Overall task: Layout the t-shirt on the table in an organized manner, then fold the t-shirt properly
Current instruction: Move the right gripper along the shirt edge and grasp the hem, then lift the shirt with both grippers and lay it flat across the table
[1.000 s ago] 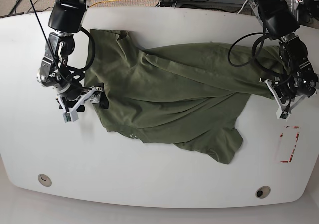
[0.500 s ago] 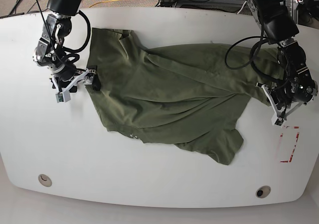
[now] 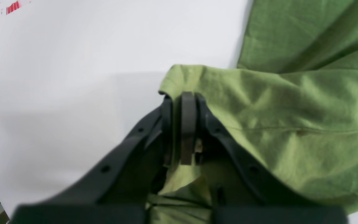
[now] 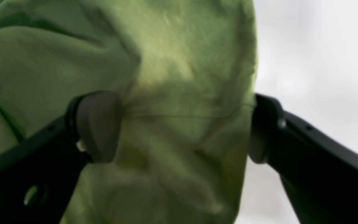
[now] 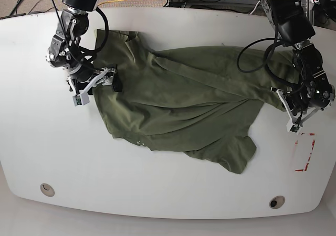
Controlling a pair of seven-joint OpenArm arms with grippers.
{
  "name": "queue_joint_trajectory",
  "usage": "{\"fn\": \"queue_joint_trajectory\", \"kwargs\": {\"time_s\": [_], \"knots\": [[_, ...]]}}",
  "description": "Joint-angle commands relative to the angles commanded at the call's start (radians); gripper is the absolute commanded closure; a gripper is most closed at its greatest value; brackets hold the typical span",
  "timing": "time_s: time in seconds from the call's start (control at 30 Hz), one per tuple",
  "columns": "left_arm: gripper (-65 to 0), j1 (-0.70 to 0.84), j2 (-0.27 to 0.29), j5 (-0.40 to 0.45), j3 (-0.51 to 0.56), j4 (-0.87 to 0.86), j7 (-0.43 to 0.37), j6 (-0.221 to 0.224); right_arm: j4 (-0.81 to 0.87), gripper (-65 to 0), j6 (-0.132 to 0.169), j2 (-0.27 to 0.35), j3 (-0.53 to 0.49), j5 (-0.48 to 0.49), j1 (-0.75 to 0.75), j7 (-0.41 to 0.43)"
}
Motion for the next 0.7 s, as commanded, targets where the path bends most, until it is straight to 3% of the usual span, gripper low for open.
{"fn": "queue_joint_trajectory", "kwargs": {"time_s": [0.1,0.17,0.23,0.33,0.4,0.7], "knots": [[0.0,0.000,0.000,0.000,0.000,0.000,0.000,0.000,0.000,-31.2,0.000,0.003,0.002,0.000,0.018,0.002],[0.0,0.000,0.000,0.000,0.000,0.003,0.000,0.000,0.000,-10.0,0.000,0.005,0.002,-0.005,0.028,0.002],[0.0,0.000,0.000,-0.002,0.000,0.006,0.000,0.000,0.000,0.0,0.000,0.006,0.002,-0.005,0.031,0.000],[0.0,-0.003,0.000,-0.002,0.000,0.031,-0.002,0.000,0.021,-2.4,0.000,0.006,0.003,0.000,0.031,-0.002],[0.0,-0.003,0.000,-0.002,0.000,0.066,-0.002,0.000,0.071,0.0,0.000,0.006,0.005,-0.006,0.025,-0.006],[0.0,-0.018,-0.002,0.002,0.023,0.348,0.002,0.000,0.382,0.0,-0.006,0.003,0.006,-0.002,-0.028,-0.094]]}}
